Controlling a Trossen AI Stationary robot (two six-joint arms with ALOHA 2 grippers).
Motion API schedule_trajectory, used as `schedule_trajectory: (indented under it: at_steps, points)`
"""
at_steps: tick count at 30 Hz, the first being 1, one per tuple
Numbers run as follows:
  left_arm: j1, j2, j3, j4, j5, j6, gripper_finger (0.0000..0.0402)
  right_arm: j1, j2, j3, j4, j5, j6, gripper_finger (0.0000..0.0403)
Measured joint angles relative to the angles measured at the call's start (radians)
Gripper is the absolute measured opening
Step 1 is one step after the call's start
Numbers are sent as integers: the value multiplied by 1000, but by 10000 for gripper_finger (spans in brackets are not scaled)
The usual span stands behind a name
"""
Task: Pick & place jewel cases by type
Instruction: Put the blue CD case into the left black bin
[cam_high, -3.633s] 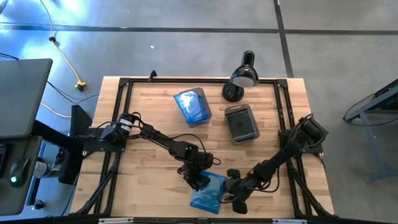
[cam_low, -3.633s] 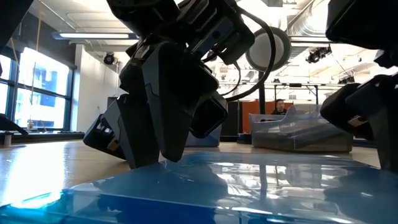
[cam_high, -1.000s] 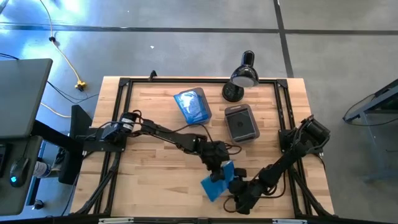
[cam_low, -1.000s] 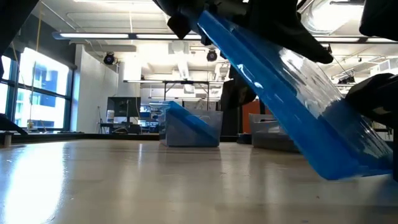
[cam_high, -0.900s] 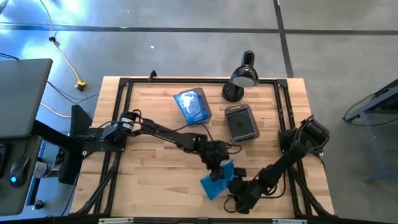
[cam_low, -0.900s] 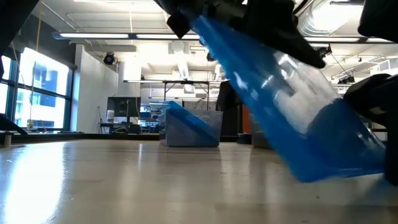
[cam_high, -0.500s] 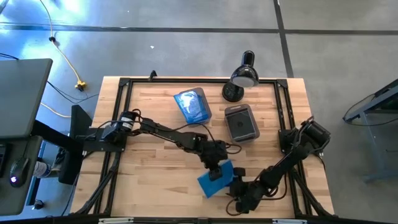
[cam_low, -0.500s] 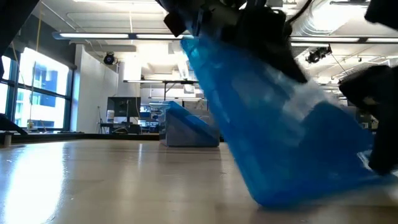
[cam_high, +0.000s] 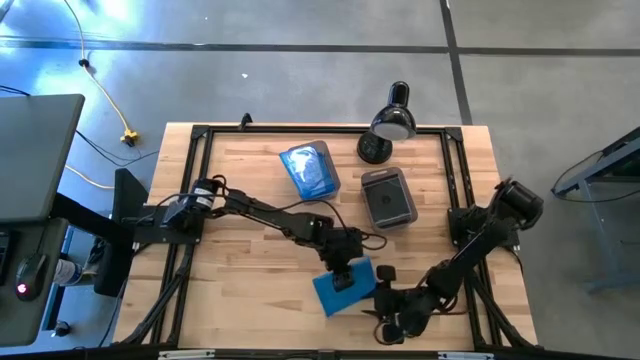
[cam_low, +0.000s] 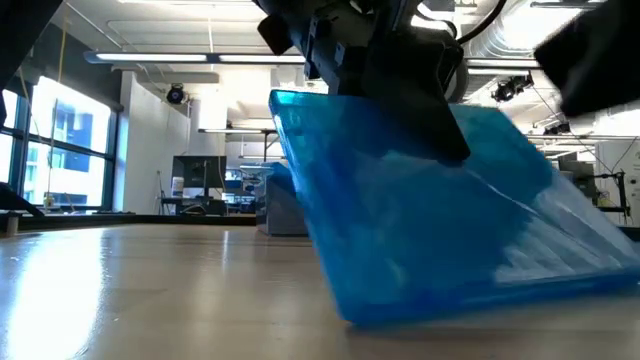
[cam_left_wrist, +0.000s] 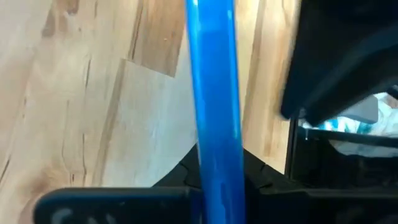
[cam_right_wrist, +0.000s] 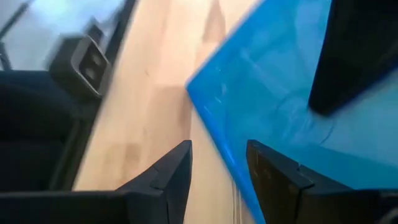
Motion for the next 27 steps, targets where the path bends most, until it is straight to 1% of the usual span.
schedule_trajectory:
  at_steps: [3, 6, 7, 9, 11, 12, 14, 16, 18, 21, 24, 25, 26, 27]
  points:
    - [16, 0, 18, -15, 29, 31, 24, 0, -61, 1, 3, 9, -71, 149]
    - [43, 3, 49, -26, 91, 52, 21, 2, -148, 2, 4, 14, -116, 150]
    - [55, 3, 60, -32, 111, 67, 21, 6, -180, 2, 0, 4, -117, 150]
    - [77, -4, 89, -73, 140, 109, 21, 14, -249, 2, -19, -63, -97, 149]
    - [102, -9, 135, -152, 166, 160, 21, 29, -315, 3, -54, -142, -39, 147]
    - [116, -9, 167, -209, 171, 189, 21, 41, -342, 4, -75, -157, 1, 147]
    - [143, -9, 248, -388, 162, 262, 21, 68, -383, 4, -116, -159, 74, 147]
    - [168, -9, 335, -553, 99, 346, 20, 98, -405, 4, -154, -137, 115, 147]
    - [189, -11, 418, -696, -8, 447, 20, 124, -410, 4, -177, -86, 139, 147]
    - [220, -11, 561, -935, -133, 714, 20, 149, -402, 3, -207, -3, 165, 145]
    - [238, -13, 700, -1128, -218, 1008, 20, 154, -385, 3, -219, 43, 177, 145]
    - [242, -13, 739, -1181, -247, 1090, 20, 153, -379, 3, -218, 57, 176, 145]
    - [246, -19, 746, -1199, -279, 1162, 20, 151, -373, 3, -217, 72, 175, 145]
    - [252, -42, 723, -1187, -319, 1230, 20, 147, -365, 3, -218, 86, 175, 145]
